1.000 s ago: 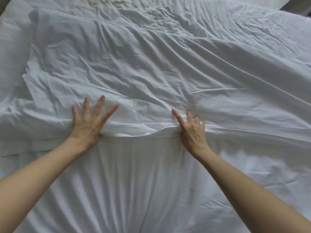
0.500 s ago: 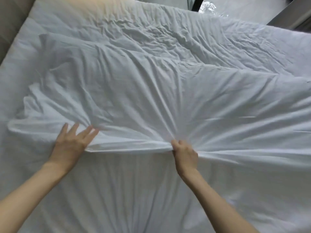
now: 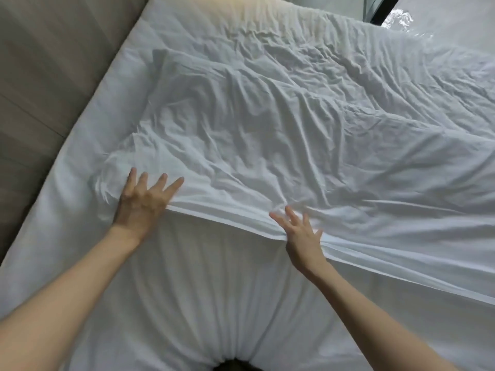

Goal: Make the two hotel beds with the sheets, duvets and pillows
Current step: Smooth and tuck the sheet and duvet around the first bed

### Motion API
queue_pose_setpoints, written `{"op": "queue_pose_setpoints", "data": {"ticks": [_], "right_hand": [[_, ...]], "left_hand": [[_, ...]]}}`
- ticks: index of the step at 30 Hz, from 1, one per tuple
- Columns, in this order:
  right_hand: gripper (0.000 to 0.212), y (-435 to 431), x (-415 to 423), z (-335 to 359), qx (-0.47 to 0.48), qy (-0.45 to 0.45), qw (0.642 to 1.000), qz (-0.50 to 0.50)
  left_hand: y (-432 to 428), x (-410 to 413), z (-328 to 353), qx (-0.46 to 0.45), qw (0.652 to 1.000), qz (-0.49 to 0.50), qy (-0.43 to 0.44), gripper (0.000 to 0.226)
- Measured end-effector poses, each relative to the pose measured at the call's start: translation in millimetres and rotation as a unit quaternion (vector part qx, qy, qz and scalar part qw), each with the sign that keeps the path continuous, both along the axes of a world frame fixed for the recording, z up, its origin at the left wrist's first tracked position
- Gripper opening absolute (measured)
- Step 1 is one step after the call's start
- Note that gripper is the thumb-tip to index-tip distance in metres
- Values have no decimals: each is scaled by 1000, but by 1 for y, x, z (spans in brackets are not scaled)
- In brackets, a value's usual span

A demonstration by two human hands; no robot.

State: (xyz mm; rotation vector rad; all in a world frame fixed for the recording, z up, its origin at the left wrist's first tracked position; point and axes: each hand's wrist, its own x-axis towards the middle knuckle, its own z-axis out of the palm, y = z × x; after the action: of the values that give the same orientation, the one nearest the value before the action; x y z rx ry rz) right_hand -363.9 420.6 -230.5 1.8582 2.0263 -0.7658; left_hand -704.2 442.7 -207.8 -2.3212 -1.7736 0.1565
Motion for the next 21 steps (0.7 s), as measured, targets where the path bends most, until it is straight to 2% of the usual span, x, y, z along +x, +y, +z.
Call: {"op": "queue_pose_setpoints", "data": {"ticks": [1, 3, 6, 7, 9, 11, 13, 14, 16, 18, 21], "right_hand": [[101, 0, 0, 0, -8, 3, 1000, 4], [100, -2, -3, 2, -53, 6, 999, 10], [88, -8, -8, -2, -158, -3, 986, 47], [86, -7, -8, -2, -192, 7, 979, 63], [83, -4, -10, 4, -234, 71, 967, 67], [62, 1, -17, 14, -171, 175, 969, 30], [44, 7, -24, 17, -12, 209, 978, -8], [45, 11, -26, 17, 59, 178, 982, -5], [57, 21, -24, 12, 129, 95, 987, -7], [65, 33, -13, 6, 142, 42, 988, -34], [67, 39, 14, -13, 140, 19, 983, -114]], "left_hand": [[-12, 0, 2, -16, 1000, 2, 23, 59], [-40, 9, -1, -171, 982, 61, 52, 60], [-69, 13, -17, -350, 905, 234, 57, 80], [-68, 16, -14, -389, 881, 267, 39, 87], [-60, 23, -5, -416, 864, 284, 15, 96], [-44, 39, 5, -420, 875, 240, 14, 95], [-29, 63, 12, -393, 903, 173, 22, 92], [-21, 75, 12, -370, 918, 141, 15, 90], [-6, 102, 7, -326, 940, 95, -28, 88], [9, 127, -4, -273, 959, 42, -61, 84], [29, 160, -34, -201, 974, -39, -99, 72]]}}
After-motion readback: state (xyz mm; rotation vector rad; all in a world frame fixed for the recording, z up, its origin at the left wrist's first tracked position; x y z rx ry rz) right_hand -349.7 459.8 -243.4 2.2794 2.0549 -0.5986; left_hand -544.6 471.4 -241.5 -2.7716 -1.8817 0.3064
